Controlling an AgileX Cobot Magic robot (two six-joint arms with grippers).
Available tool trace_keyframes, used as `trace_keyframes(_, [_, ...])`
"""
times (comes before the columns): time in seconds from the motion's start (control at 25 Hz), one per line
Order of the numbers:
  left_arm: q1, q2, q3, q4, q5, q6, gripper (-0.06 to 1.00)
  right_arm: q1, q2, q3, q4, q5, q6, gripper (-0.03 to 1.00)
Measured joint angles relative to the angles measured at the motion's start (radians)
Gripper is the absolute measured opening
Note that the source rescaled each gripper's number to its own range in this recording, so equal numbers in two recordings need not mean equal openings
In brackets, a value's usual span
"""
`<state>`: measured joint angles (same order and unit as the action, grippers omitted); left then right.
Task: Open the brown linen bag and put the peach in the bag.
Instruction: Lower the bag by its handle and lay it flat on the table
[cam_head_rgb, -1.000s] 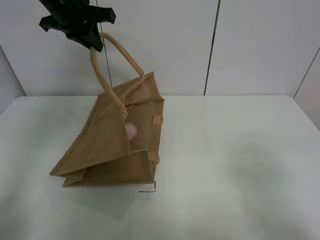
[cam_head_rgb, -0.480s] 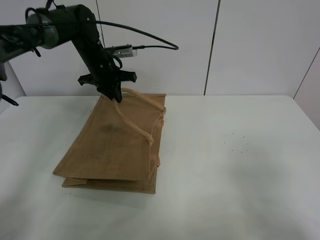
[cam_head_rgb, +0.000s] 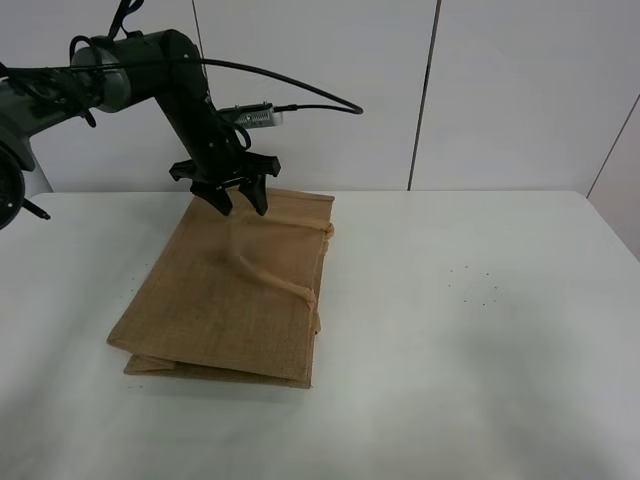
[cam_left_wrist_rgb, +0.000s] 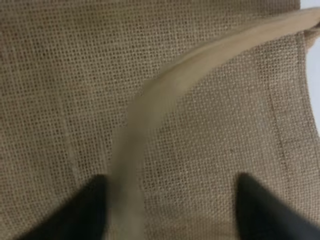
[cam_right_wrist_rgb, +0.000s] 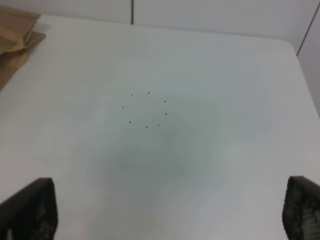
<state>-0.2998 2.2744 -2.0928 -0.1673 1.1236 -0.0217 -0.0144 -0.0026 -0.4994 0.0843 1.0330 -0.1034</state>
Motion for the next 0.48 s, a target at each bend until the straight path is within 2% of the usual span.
trace_keyframes(0.12, [0.0, 0.0, 0.0, 0.017, 0.002, 0.0, 0.97, 0.0, 0.0, 0.0, 0.0, 0.0, 0.0, 1.0])
trace_keyframes(0.32, [0.006, 0.0, 0.0, 0.139, 0.028, -0.039, 1.0, 0.0, 0.0, 0.0, 0.0, 0.0, 0.0, 1.0])
trace_keyframes(0.48, [0.058, 0.0, 0.0, 0.167, 0.037, -0.058, 1.0, 0.0, 0.0, 0.0, 0.0, 0.0, 0.0, 1.0])
